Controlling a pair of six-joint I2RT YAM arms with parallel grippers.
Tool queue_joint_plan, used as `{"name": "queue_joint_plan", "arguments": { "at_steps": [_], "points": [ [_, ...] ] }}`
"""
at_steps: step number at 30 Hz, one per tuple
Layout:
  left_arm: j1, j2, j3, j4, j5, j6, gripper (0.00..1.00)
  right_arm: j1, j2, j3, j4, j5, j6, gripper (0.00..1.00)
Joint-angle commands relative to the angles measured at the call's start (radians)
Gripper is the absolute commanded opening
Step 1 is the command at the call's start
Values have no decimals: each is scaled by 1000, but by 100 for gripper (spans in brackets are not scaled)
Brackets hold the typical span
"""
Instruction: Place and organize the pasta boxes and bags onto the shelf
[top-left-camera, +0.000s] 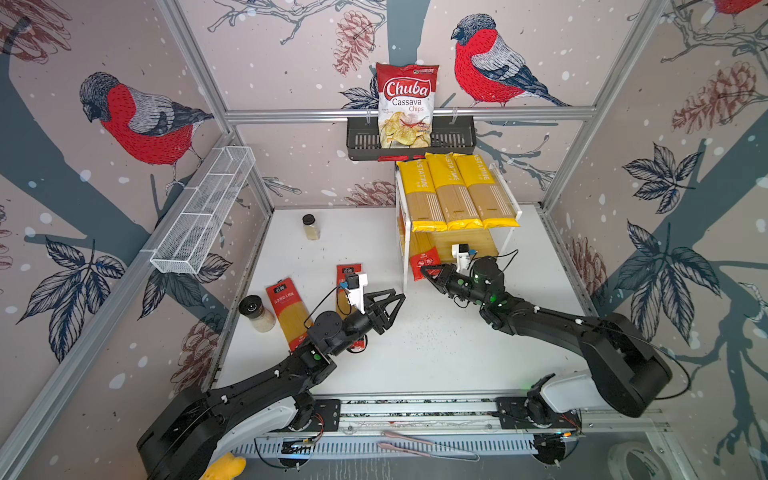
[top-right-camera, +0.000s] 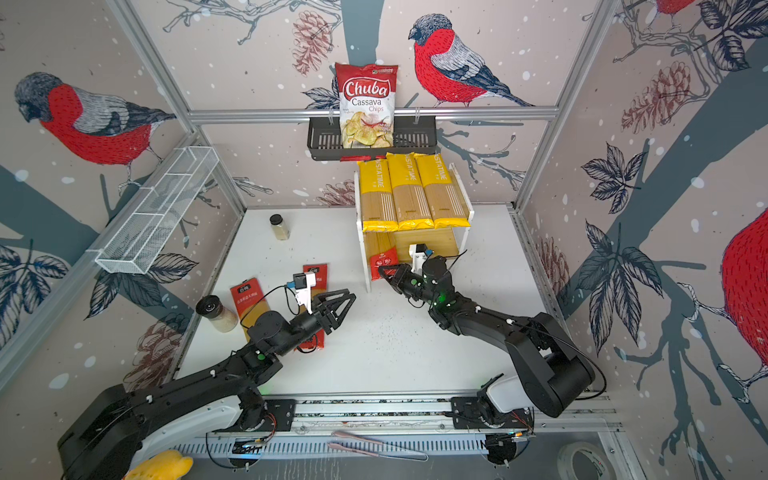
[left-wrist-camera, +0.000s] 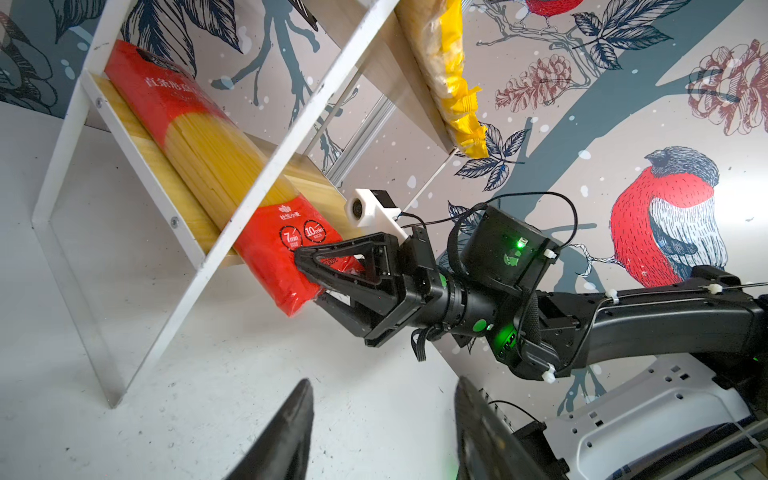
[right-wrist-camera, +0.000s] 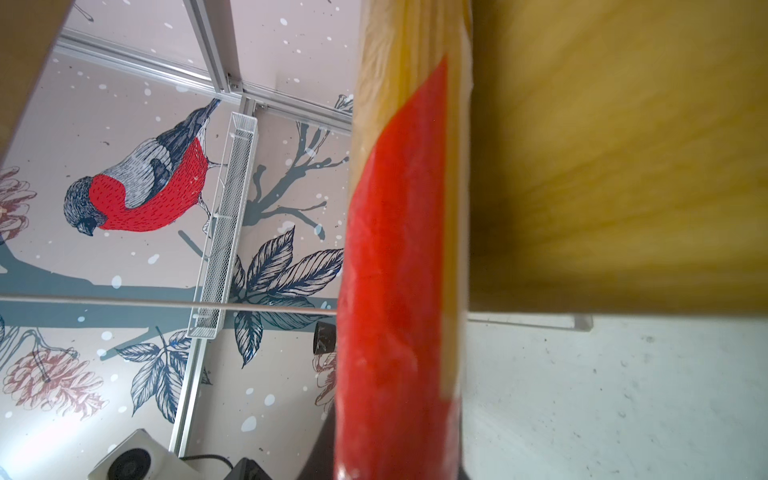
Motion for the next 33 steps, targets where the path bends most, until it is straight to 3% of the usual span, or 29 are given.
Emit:
{"name": "queue_joint_plan", "arguments": {
  "at_steps": [1, 14, 33],
  "points": [
    [-1, -4, 11, 4, -3, 23, 54, -14, -27, -10, 9, -57, -26, 9],
    [-1, -10, 6, -10, -11, 24, 54, 14, 13, -21, 95, 2, 28, 23],
    [-1, -27, -3, -27, -24, 33, 54, 11, 57, -41, 164, 37, 57, 22]
  ]
}}
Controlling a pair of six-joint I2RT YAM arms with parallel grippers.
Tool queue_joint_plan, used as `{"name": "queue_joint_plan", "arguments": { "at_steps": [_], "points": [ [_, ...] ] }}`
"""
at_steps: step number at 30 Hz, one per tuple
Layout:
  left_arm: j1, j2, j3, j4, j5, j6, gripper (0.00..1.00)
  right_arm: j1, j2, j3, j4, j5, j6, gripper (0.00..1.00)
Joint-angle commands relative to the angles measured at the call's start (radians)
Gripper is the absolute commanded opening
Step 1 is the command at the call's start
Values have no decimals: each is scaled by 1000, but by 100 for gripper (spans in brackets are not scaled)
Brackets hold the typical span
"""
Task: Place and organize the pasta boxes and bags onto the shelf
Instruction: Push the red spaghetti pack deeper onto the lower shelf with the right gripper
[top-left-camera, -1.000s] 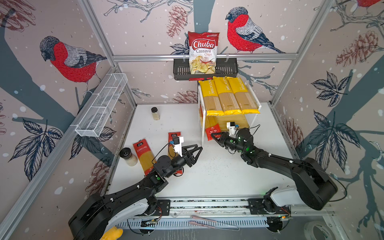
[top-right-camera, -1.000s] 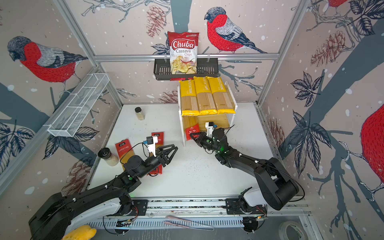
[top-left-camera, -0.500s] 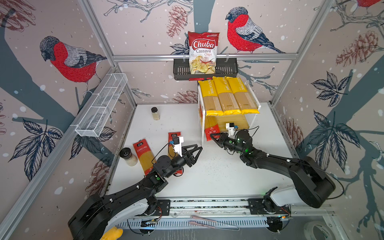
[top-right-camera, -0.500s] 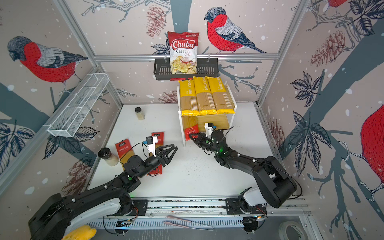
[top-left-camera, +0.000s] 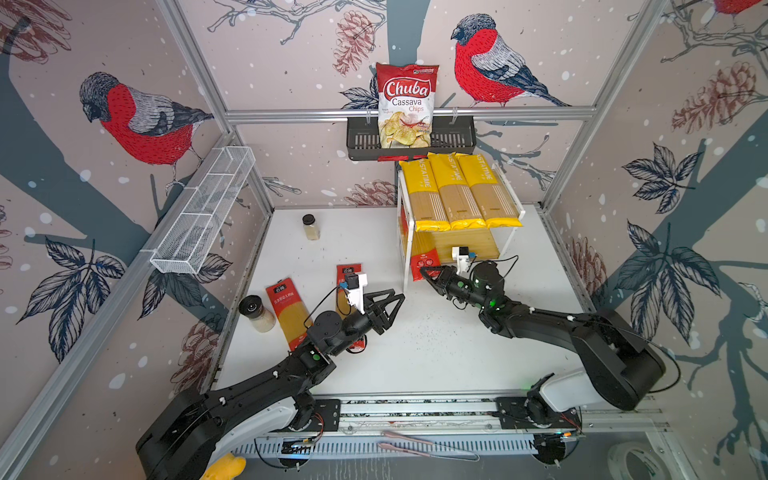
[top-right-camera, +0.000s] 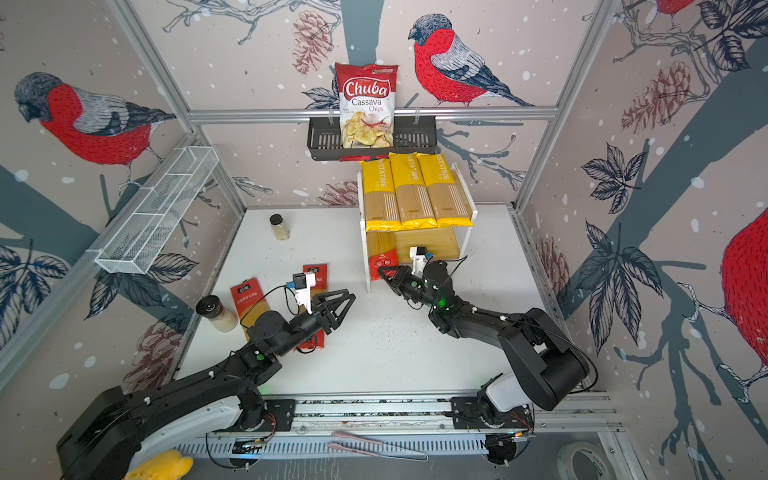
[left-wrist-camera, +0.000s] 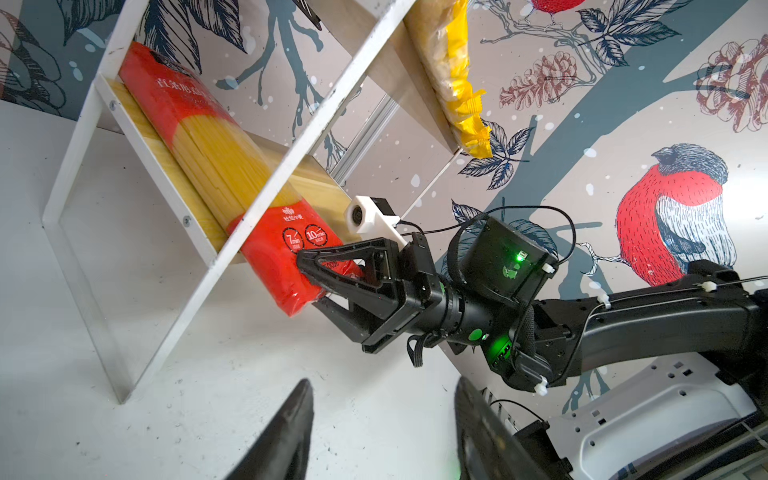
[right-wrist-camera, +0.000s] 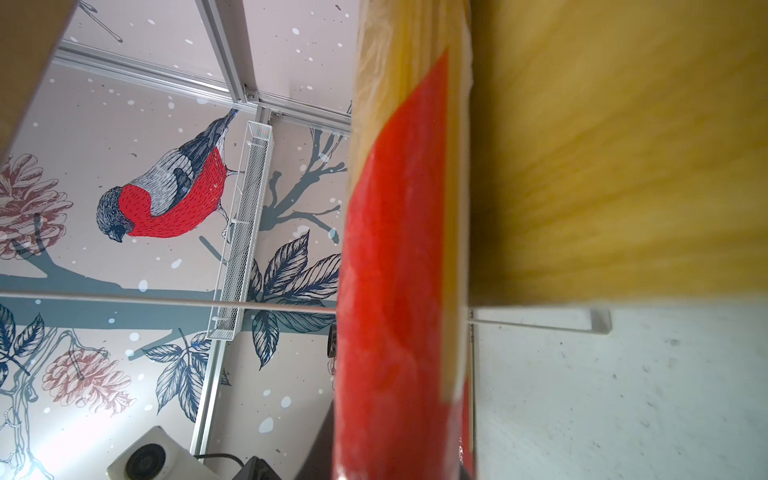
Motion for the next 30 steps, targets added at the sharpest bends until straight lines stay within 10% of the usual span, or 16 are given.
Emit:
{"name": "queue_joint_plan", "arguments": {
  "at_steps": [1, 15, 30],
  "points": [
    [-1, -11, -2, -6, -18, 27, 54, -2, 10, 4, 12, 17, -6, 22],
    [17, -48, 29, -124, -51, 49, 63, -3, -89, -62, -36, 14, -22, 55],
    [332, 22, 136, -711, -137, 32, 75, 110, -389, -245, -337, 205, -62, 60]
  ]
}}
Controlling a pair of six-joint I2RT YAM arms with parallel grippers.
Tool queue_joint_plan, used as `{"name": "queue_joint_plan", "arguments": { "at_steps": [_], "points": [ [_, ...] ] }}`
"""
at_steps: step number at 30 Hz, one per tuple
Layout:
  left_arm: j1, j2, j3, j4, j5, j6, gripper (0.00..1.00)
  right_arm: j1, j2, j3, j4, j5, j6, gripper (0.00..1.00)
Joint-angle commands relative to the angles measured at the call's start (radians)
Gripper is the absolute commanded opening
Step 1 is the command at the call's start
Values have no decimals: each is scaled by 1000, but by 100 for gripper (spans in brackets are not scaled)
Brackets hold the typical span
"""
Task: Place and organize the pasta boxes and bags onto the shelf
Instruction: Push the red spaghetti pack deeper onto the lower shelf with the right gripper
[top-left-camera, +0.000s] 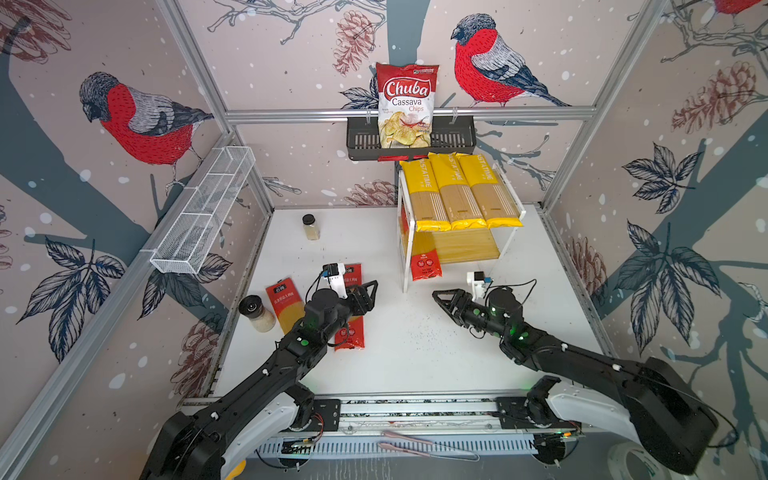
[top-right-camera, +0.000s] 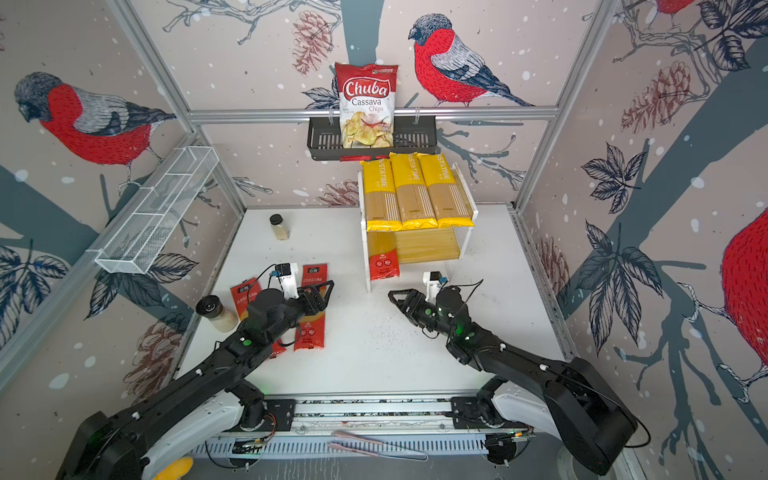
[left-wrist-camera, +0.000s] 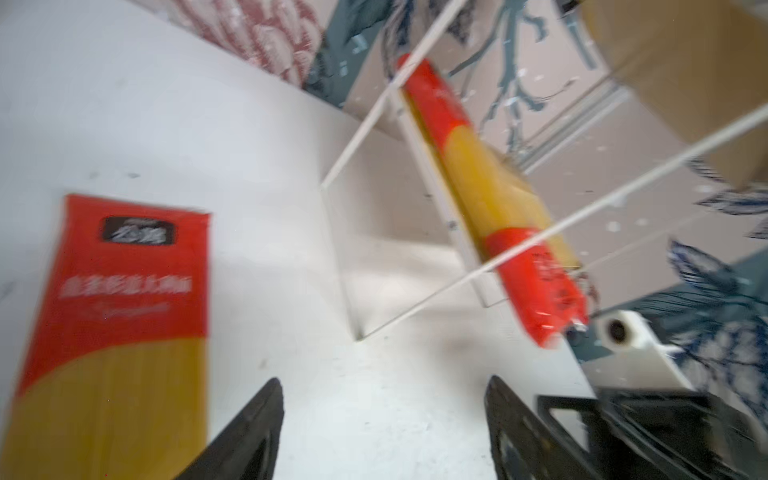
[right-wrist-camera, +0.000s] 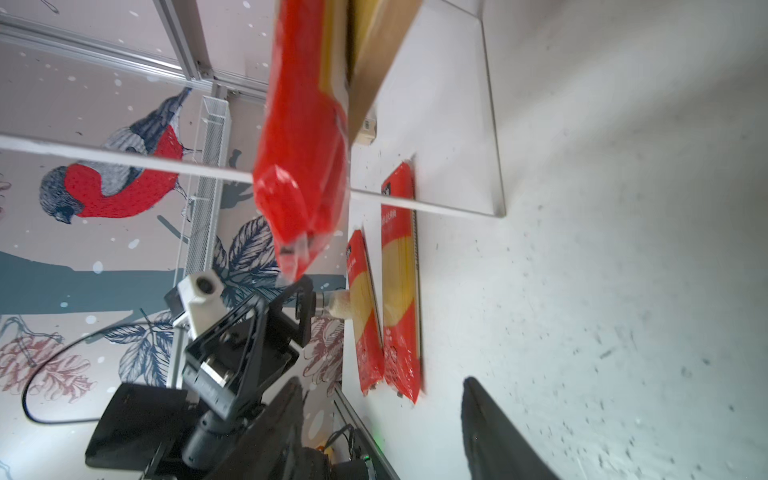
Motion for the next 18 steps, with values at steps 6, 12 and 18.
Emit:
{"name": "queue_joint_plan", "arguments": {
  "at_steps": [6, 12, 18],
  "points": [
    [116, 213, 51, -164, -77, 26, 75, 155, 38, 59, -166, 201, -83, 59],
    [118, 330, 69, -171, -132, 29, 77, 199, 80, 60, -120, 204, -63, 59],
    [118, 452, 85, -117, -18, 28, 73, 199, 88, 65, -120, 203, -62, 58]
  ]
}}
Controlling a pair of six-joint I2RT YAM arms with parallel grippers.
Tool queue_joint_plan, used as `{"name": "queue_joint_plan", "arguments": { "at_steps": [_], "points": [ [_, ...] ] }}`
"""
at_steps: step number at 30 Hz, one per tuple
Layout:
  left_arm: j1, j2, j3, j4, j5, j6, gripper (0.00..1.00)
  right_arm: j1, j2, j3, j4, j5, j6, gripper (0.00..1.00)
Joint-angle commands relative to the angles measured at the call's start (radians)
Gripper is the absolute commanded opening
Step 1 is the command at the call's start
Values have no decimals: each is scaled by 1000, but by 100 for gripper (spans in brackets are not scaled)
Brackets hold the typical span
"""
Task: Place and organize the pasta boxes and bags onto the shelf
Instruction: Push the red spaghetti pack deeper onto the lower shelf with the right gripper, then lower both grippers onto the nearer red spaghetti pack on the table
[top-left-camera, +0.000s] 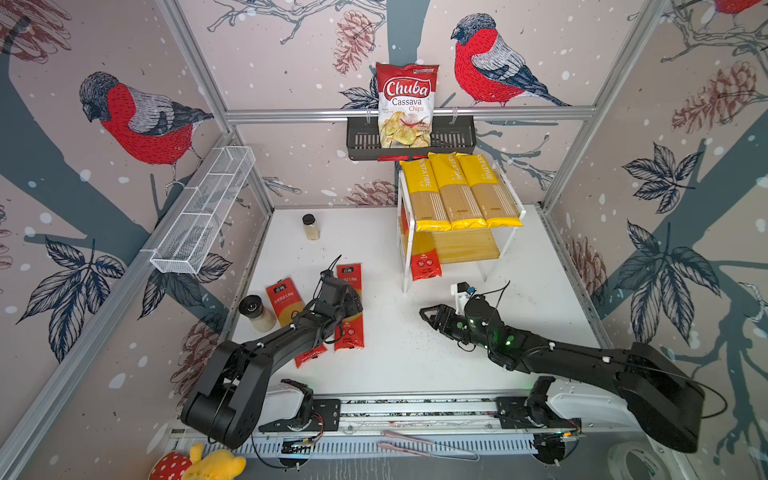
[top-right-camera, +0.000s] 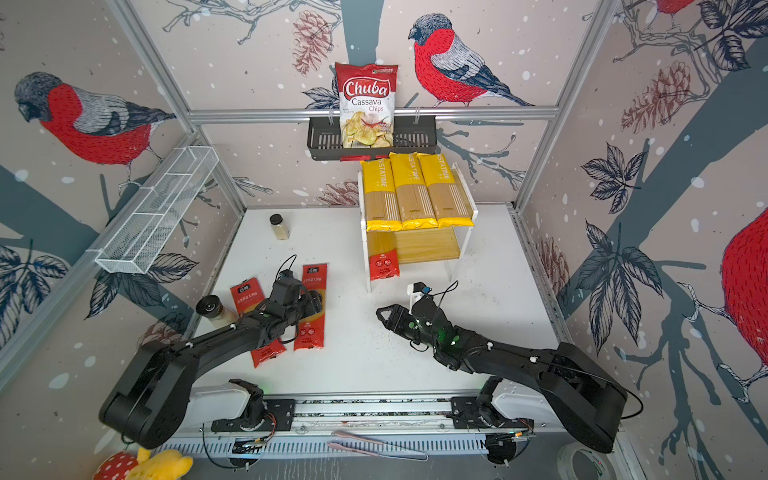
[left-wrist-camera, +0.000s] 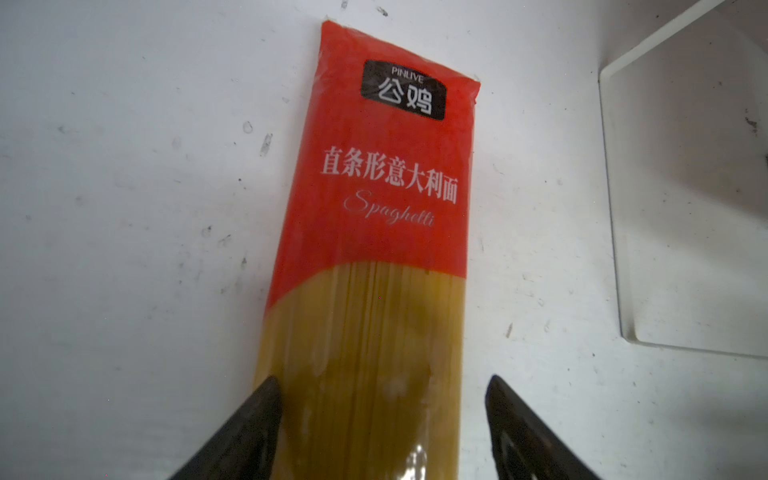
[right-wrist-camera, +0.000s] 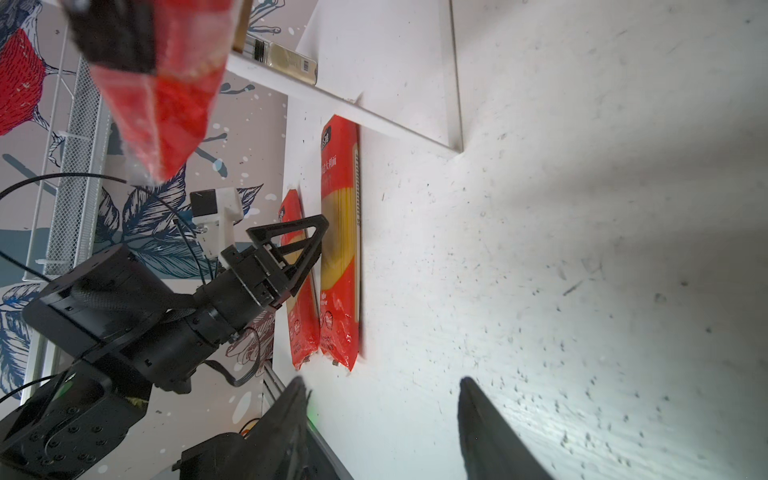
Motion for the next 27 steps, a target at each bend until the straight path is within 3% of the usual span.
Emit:
{"name": "queue_joint_plan", "arguments": {
  "at_steps": [1, 4, 19, 23, 27],
  "points": [
    [2, 47, -13, 69, 149, 11, 71, 0, -4, 7, 9, 18, -2, 58],
    [-31, 84, -23, 122, 211, -32, 67, -7, -8, 9, 2, 12, -3, 58],
    [-317, 35, -152, 194, 154, -244, 66, -6, 30, -4, -32, 6, -33, 57],
    [-325, -68, -183, 139, 140, -264, 65, 16, 47, -6, -62, 29, -69, 56],
    [-325, -206, -173, 40, 58, -248, 67, 30, 108, -6, -45, 29, -84, 55]
  ]
}}
